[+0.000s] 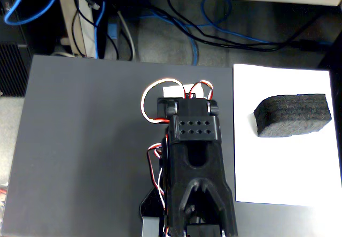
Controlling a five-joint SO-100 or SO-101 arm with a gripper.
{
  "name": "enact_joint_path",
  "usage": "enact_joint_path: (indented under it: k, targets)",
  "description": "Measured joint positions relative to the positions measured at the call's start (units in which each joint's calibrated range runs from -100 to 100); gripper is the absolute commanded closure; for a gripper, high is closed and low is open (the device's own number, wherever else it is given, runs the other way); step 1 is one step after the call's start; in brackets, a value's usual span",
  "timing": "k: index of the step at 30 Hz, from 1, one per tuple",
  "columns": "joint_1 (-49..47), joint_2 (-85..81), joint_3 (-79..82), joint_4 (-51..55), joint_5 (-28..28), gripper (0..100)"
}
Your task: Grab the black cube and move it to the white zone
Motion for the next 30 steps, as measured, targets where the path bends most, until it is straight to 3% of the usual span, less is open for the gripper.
enact_joint_path:
  k: [30]
  targets:
    - [-5.24,0.08,-1.55,5.39,0.0,99]
